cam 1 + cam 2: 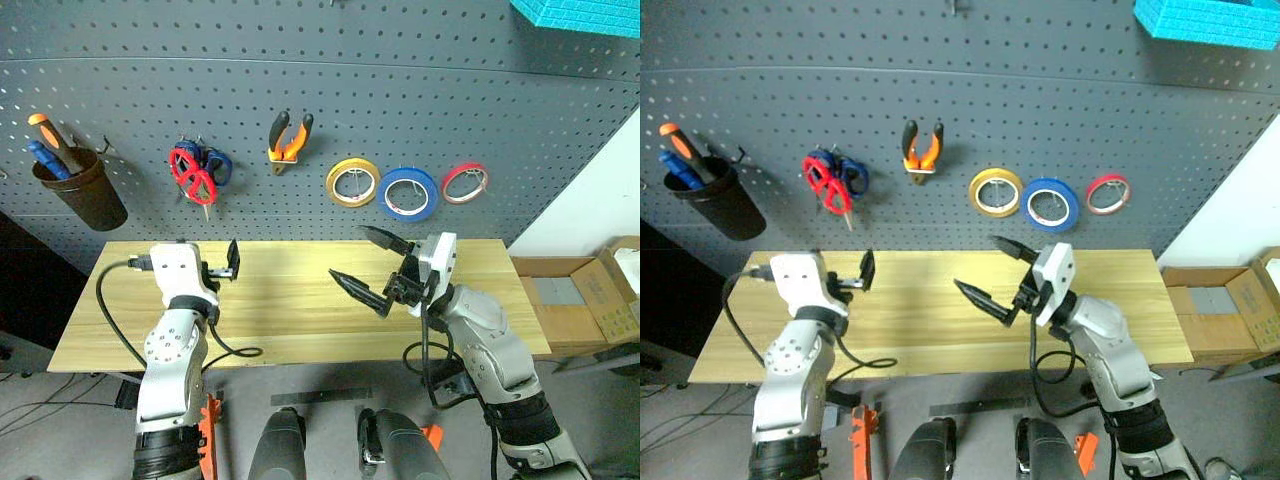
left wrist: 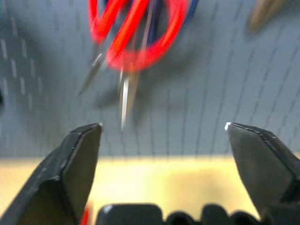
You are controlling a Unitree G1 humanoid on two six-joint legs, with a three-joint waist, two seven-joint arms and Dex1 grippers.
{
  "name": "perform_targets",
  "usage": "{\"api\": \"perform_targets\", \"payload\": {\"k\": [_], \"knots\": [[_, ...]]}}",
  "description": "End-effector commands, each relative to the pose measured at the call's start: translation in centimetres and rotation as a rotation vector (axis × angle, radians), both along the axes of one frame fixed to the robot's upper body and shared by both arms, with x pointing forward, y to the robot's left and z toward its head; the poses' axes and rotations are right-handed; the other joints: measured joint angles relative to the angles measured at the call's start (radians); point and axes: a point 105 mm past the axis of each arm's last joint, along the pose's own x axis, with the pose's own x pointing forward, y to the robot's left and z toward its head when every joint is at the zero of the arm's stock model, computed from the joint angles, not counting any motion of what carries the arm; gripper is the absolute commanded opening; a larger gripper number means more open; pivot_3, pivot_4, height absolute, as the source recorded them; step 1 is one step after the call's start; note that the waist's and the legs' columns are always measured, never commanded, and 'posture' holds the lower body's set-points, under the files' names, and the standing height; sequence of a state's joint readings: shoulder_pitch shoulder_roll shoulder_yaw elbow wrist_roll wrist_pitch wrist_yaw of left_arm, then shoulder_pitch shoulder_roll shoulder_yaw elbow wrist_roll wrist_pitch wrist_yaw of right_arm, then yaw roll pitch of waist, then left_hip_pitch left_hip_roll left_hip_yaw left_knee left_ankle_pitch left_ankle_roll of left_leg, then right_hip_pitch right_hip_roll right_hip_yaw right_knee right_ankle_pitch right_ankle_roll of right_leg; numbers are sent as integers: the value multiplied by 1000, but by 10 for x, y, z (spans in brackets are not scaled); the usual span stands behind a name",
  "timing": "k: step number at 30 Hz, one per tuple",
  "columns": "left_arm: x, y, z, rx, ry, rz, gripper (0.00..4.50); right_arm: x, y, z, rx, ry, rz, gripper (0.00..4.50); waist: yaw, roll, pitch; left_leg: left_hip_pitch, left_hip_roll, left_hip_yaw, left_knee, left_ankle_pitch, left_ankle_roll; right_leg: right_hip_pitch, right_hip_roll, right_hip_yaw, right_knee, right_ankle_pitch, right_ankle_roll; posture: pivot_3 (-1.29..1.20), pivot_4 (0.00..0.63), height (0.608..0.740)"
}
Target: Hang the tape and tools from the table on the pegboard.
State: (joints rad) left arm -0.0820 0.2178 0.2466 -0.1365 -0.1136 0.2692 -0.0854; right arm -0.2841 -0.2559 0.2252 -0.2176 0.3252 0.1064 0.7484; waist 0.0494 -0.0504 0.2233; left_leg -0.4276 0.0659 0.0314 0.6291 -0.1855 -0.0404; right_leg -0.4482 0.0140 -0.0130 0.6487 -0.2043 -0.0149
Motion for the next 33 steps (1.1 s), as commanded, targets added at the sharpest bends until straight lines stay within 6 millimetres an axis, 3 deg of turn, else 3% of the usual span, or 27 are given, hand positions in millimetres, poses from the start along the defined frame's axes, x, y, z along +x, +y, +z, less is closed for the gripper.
{"api": "perform_targets", "payload": {"k": [1, 6, 12, 17, 27, 30, 33], "knots": [[-3, 18, -8, 8, 63, 53, 4449, -10, 21, -3, -112, -85, 44, 4500, 0, 2, 4, 1, 0, 0, 0, 0, 0, 0, 0, 0, 0, 0, -1, 116, 270, 740], [7, 56, -13, 40, 183, 126, 4449, -15, 63, -11, -214, -102, 128, 4500, 1, 7, 39, 9, 1, -2, 0, 0, 0, 4, 0, 0, 3, -4, -7, 120, 331, 740], [30, 83, -10, -42, 278, 169, 4449, -17, 91, -11, -264, -67, 207, 4500, 4, 13, 88, 10, 0, -2, -1, 0, 0, 6, -2, 0, 3, -4, -7, 121, 405, 740], [44, 90, -16, -35, 336, 145, 4449, -9, 102, -1, -247, -39, 194, 4500, 0, 12, 115, -5, 0, -1, -1, 0, 0, -6, -2, 0, 0, -2, -1, 111, 453, 740], [45, 105, -41, -60, 449, 143, 4449, -14, 103, -2, -267, -24, 223, 4500, -10, 15, 165, -7, 1, -2, -2, -2, -3, -8, -3, 0, 1, -4, -1, 84, 487, 740], [45, 109, -42, -68, 449, 146, 3897, -13, 101, -2, -265, -17, 213, 4500, -23, 16, 171, -6, 1, -1, -2, -2, -2, -8, -6, 0, 3, -4, 0, 84, 484, 740], [48, 105, -40, -72, 439, 126, 2878, -12, 101, 1, -232, 17, 211, 4500, -25, 16, 172, -5, 1, -1, -2, -1, -2, -8, -7, 0, 4, -4, 0, 92, 469, 740]]}}
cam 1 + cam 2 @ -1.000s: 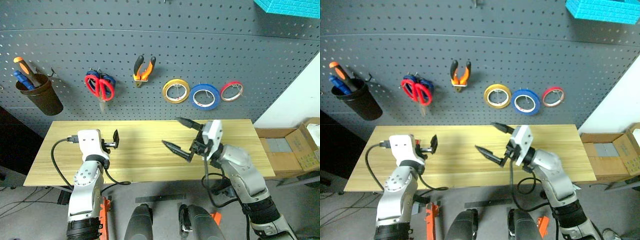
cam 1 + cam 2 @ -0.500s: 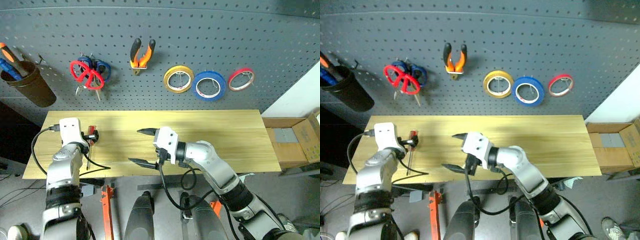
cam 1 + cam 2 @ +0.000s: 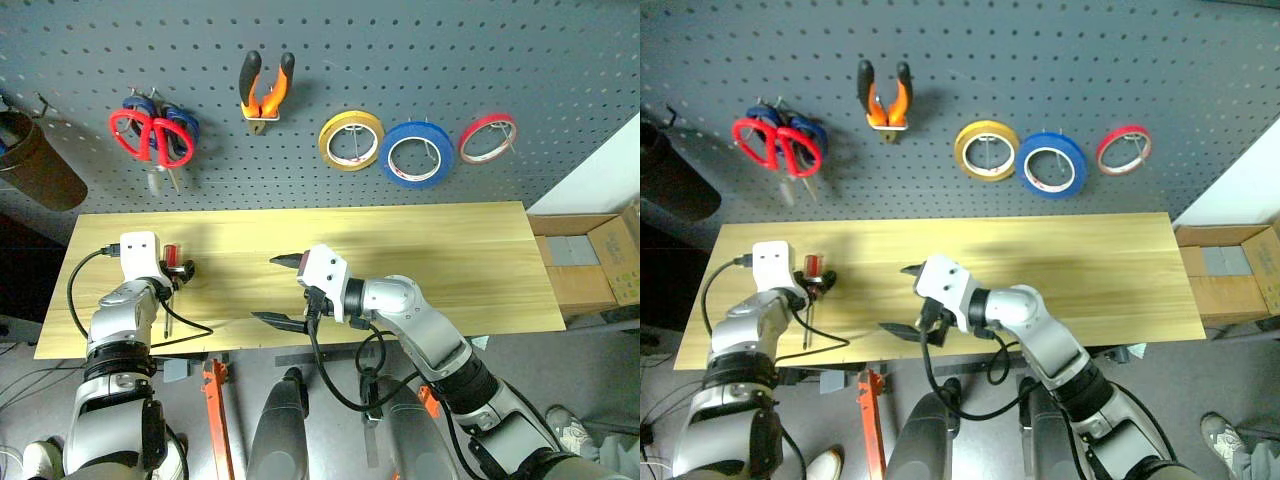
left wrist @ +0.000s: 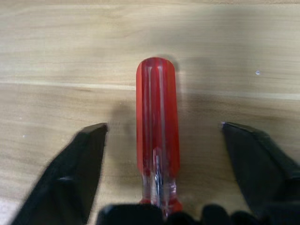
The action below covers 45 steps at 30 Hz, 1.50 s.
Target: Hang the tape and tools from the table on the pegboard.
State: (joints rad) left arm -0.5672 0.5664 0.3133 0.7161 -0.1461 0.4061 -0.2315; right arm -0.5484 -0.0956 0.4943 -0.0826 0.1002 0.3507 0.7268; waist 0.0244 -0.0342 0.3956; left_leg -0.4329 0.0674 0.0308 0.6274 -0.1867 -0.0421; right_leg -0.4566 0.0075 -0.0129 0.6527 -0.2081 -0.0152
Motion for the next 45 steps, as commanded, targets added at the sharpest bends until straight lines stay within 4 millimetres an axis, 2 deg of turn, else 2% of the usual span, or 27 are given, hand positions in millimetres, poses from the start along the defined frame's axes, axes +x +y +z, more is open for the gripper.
{"api": "perform_targets", "payload": {"k": [1, 6, 8, 11, 14, 16, 17, 19, 21, 23, 24, 27, 31, 37, 45], "knots": [[-6, 0, -13, -7, 49, -4, 2496, -9, 5, 15, 67, -1, 30, 4500, 0, 0, 0, 0, 0, 0, 0, 0, 0, 0, 0, 0, 0, 0, 0, 94, 465, 740], [-2, -10, -11, 3, 35, -48, 862, -8, 5, 17, 88, 20, 39, 4500, 0, 0, 0, 0, -1, 1, -2, 0, 0, -1, 0, 0, 0, -1, 1, 110, 430, 740], [-4, -11, -12, 31, 34, -54, 848, -5, -2, 21, 114, 42, 29, 4500, 0, -1, 0, 0, -1, 0, -2, 0, 0, -1, 0, 0, 0, -1, 2, 115, 411, 740], [-8, -25, -8, 111, 16, -121, 848, -3, -18, 24, 145, 65, 5, 4500, 1, -1, -2, -1, -1, 0, -2, 0, 0, 0, -2, 0, -2, -1, 2, 126, 376, 740], [-19, -46, 10, 197, -61, -170, 848, -3, -31, 26, 181, 91, -20, 4500, 2, -5, -5, -2, -2, 0, -3, 0, -1, 0, -5, -1, -3, -2, 4, 138, 332, 740], [-23, -54, 33, 230, -158, -150, 848, -4, -37, 30, 209, 102, -29, 4500, 3, -7, -7, -2, -2, -1, -5, 0, -2, 0, -7, -1, -4, -2, 5, 147, 313, 740], [-23, -56, 49, 246, -222, -132, 848, -4, -38, 36, 255, 128, -28, 4500, 5, -10, -9, -4, -3, -1, -5, -1, -2, -1, -7, -3, -6, -2, 5, 165, 284, 740], [-24, -60, 104, 337, -415, -87, 848, -3, -45, 58, 372, 155, -37, 4500, 11, -16, -12, -7, -2, -5, -4, 0, -2, -1, -6, -7, -5, -2, 4, 185, 258, 740], [-27, -64, 157, 420, -593, -54, 848, -1, -48, 72, 424, 147, -55, 4500, 27, -19, -18, -10, -2, -10, -4, 3, -7, -2, -4, -11, -5, -2, 4, 199, 243, 740], [-28, -67, 188, 475, -696, -44, 848, 2, -48, 76, 436, 138, -62, 4500, 31, -20, -33, -12, -3, -13, -3, 3, -7, -2, -4, -14, -6, -2, 4, 216, 220, 740], [-29, -67, 211, 522, -772, -23, 848, 4, -47, 79, 448, 132, -66, 4500, 33, -20, -44, -12, -4, -13, -3, 3, -7, -2, -4, -14, -6, -1, 4, 219, 216, 740], [-36, -58, 264, 618, -940, 61, 848, 9, -44, 85, 474, 114, -71, 4500, 41, -22, -64, -12, -5, -14, -3, 3, -7, -1, -4, -19, -8, -1, 4, 220, 197, 740], [-34, -46, 296, 658, -1034, 120, 848, 16, -41, 90, 488, 87, -79, 4500, 52, -22, -85, -12, -6, -16, -3, 3, -7, 0, -4, -24, -7, -1, 4, 210, 192, 740], [-23, -36, 310, 635, -1071, 138, 848, 22, -45, 92, 496, 58, -102, 4500, 56, -23, -89, -13, -6, -17, 0, 3, -7, 0, -2, -26, -6, -1, 3, 189, 196, 740], [-11, -30, 359, 635, -1180, 148, 848, 30, -51, 106, 533, -19, -163, 4500, 57, -25, -90, -16, -5, -22, 3, 5, -9, 0, 0, -31, -5, 4, -5, 180, 202, 740]]}}
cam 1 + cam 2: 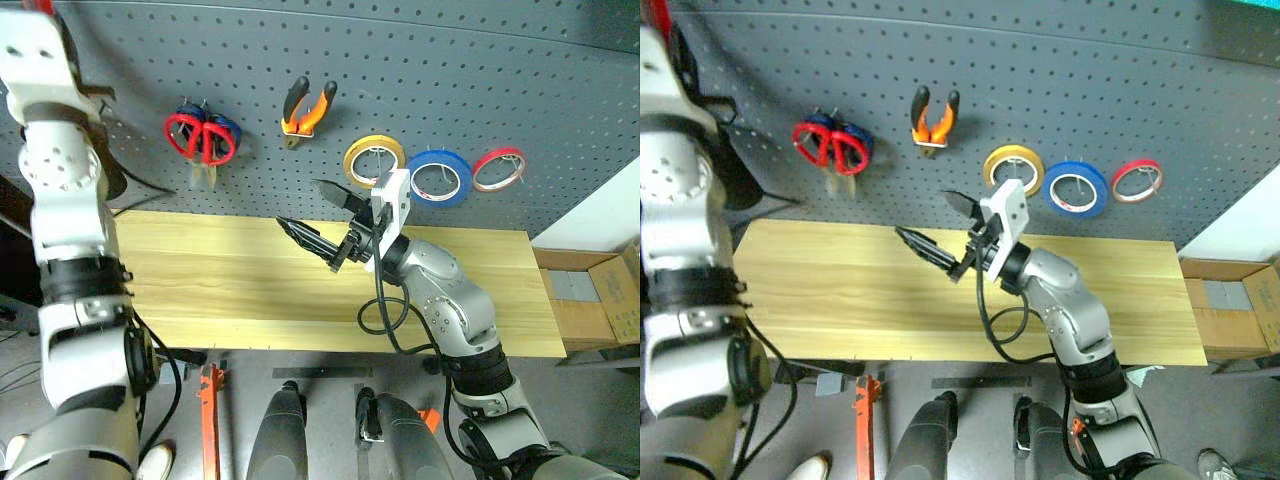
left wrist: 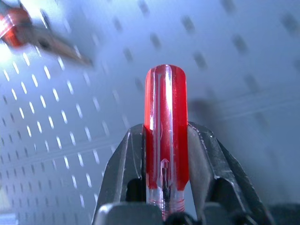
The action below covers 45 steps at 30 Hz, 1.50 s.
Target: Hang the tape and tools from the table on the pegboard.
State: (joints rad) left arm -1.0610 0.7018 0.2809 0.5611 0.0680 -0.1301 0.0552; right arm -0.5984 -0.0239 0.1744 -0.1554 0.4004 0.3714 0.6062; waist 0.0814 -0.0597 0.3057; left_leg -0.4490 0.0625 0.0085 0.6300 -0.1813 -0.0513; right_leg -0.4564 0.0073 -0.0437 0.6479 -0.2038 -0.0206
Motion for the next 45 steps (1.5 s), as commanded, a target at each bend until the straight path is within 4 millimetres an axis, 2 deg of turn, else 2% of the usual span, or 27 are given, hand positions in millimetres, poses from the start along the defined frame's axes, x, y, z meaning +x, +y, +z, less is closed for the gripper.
{"api": "perform_targets", "payload": {"k": [1, 4, 8, 13, 20, 22, 23, 24, 25, 26, 33, 34, 39, 42, 45], "knots": [[-8, -3, 32, 63, -100, -2, 848, 0, -5, 21, 51, -81, -36, 4500, -1, 0, -1, 0, 0, 0, 0, 0, 0, 0, 0, 0, 0, 0, 0, 179, 203, 740], [-5, -3, 40, 76, -114, -5, 848, 3, -4, 21, 52, -84, -43, 4500, -1, 0, -2, 1, 0, 0, 0, 2, -3, 0, 0, 0, 1, 0, 0, 173, 204, 740], [-4, 3, 39, 74, -114, 9, 848, 5, -6, 16, 42, -83, -56, 4500, -2, 0, -2, 1, 0, 0, 0, 3, -3, 0, 0, -1, 2, 0, -1, 175, 212, 740], [0, 29, 2, -6, -38, 51, 848, 7, -10, 13, 35, -76, -76, 4500, -2, 0, -2, 1, 0, 0, 0, 3, -3, 0, 0, -1, 4, 1, -1, 180, 222, 740], [0, 48, -61, -163, 84, 72, 848, 7, -11, 10, 22, -77, -90, 4500, -4, 0, -2, 5, 1, 0, 1, 4, -3, 0, 0, 1, 11, 1, -1, 178, 226, 740], [-1, 50, -71, -212, 101, 65, 848, 7, -12, 9, 20, -77, -94, 4500, -4, 0, -2, 6, 0, 0, 2, 4, -3, 0, 0, 2, 13, 1, -1, 180, 225, 740], [-2, 49, -74, -229, 104, 50, 1600, 7, -12, 9, 20, -78, -94, 4500, -4, 0, -2, 6, 0, 0, 2, 5, -3, 1, 0, 2, 14, 1, -1, 183, 224, 740], [-2, 48, -74, -238, 104, 39, 1600, 7, -12, 10, 19, -78, -94, 4500, -3, 0, -2, 6, 0, 0, 2, 5, -3, 1, 0, 3, 14, 1, -1, 189, 226, 740], [-3, 47, -74, -242, 105, 32, 2013, 7, -12, 9, 17, -77, -93, 4500, -3, 0, -2, 7, 1, -1, 1, 7, -3, 1, 0, 3, 14, 0, -1, 192, 226, 740], [-3, 47, -73, -243, 106, 29, 2161, 8, -12, 9, 14, -77, -92, 4500, -2, 0, -2, 7, 1, -2, 1, 9, -3, 1, 1, 2, 14, 0, -1, 193, 224, 740], [-6, 42, -72, -300, 102, 1, 4416, 8, -9, 8, 11, -81, -85, 4500, -1, 0, -2, 17, 1, -1, 0, 13, 1, 11, 0, 3, 14, 1, -2, 194, 222, 740], [-6, 40, -70, -295, 103, -3, 4467, 8, -9, 8, 11, -82, -86, 4500, 0, 0, -2, 17, 1, -1, 0, 13, 1, 11, 0, 2, 14, 1, -2, 194, 222, 740], [-11, 9, -34, -140, 27, -74, 4467, 9, -10, 9, 11, -86, -89, 4500, 0, -1, -2, 17, 1, -1, 0, 14, 1, 11, 0, 2, 14, 1, -2, 193, 213, 740], [-24, -34, 1, 43, -91, -153, 4467, 8, -11, 10, 3, -96, -93, 4500, 4, -1, -3, 16, 1, -2, 0, 14, 0, 11, 0, 1, 13, 1, -2, 194, 208, 740], [-44, -86, 16, 245, -193, -255, 4467, 6, -14, 6, -25, -112, -98, 4500, 5, -1, -3, 16, 1, -1, 0, 14, 0, 11, -1, 2, 12, 1, -2, 194, 208, 740]]}}
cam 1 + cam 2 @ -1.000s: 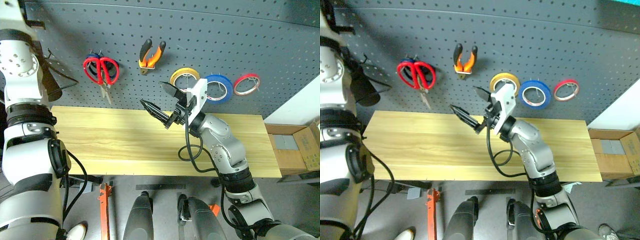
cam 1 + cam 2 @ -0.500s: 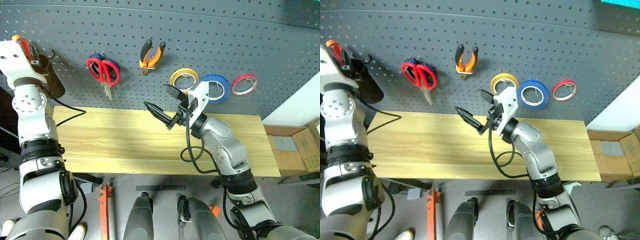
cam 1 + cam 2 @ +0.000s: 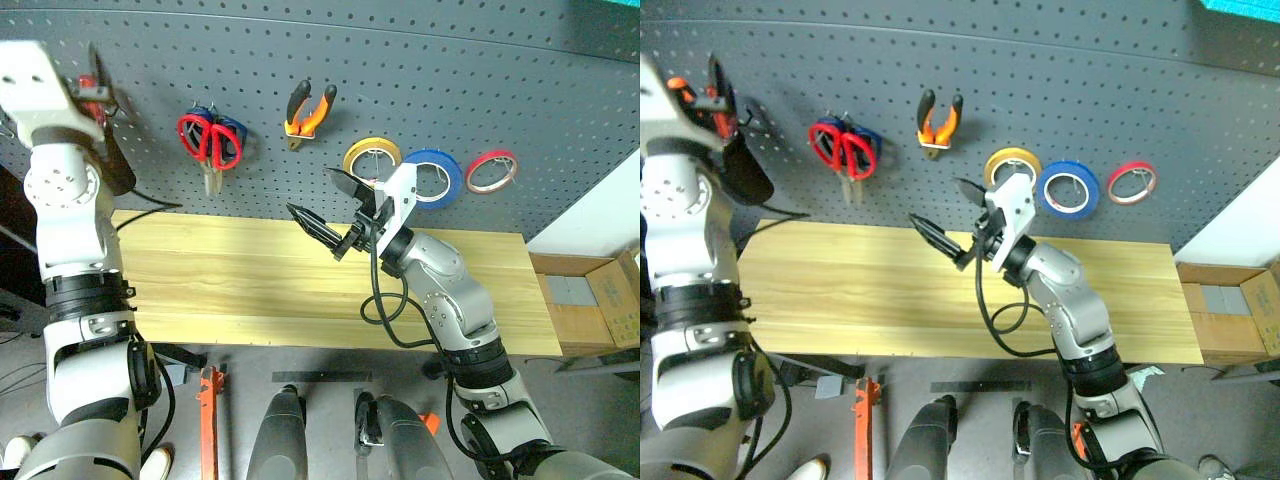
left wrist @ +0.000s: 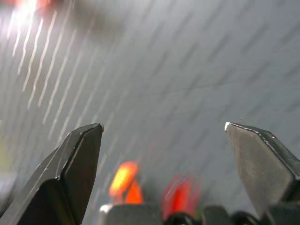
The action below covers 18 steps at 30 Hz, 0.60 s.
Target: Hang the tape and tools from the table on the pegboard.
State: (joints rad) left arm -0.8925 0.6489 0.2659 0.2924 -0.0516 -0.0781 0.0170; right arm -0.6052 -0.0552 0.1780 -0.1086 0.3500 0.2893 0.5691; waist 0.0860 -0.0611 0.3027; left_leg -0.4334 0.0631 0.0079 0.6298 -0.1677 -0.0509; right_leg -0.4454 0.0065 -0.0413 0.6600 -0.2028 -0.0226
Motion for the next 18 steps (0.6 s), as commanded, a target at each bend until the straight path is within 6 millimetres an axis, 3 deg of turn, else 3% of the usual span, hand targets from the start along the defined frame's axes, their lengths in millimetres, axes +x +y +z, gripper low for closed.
{"api": "perform_targets", "payload": {"k": [1, 3, 5, 11, 14, 18], "knots": [[-36, -71, 32, 267, -205, -143, 4467, -9, -7, 5, -24, -74, -4, 4500, 0, 0, -1, 0, 0, 0, 0, 0, 0, 0, 0, 0, 0, 0, 0, 194, 208, 740], [-37, -92, 20, 311, -178, -213, 4467, -13, -12, -5, -66, -82, -8, 4500, 1, 3, -11, 0, -1, 1, -1, 0, 0, 0, -1, 0, -1, 0, 0, 186, 206, 740], [-35, -107, -8, 278, -103, -302, 4467, -20, -22, -19, -107, -72, -24, 4500, -2, 9, -18, 1, -1, 2, -2, -1, 0, 1, -1, 2, -3, 0, 0, 182, 207, 740], [-42, -127, -79, 133, 117, -442, 4467, -29, -54, -48, -144, 8, -164, 4500, -14, 15, -23, 3, 1, 2, -1, -1, 1, 2, 1, 3, -1, 0, 0, 163, 206, 740], [-31, -120, -147, -92, 384, -425, 4467, -20, -82, -63, -131, 87, -374, 4500, -14, 19, -28, 7, 2, 1, -1, 0, 1, 4, 3, 2, 0, 0, -1, 152, 202, 740], [-26, -96, -245, -467, 772, -275, 4467, -9, -123, -94, -190, 217, -685, 4500, -14, 21, -44, 8, 1, 2, -1, -1, 1, 6, 2, 3, -1, 0, 0, 131, 188, 740]]}}
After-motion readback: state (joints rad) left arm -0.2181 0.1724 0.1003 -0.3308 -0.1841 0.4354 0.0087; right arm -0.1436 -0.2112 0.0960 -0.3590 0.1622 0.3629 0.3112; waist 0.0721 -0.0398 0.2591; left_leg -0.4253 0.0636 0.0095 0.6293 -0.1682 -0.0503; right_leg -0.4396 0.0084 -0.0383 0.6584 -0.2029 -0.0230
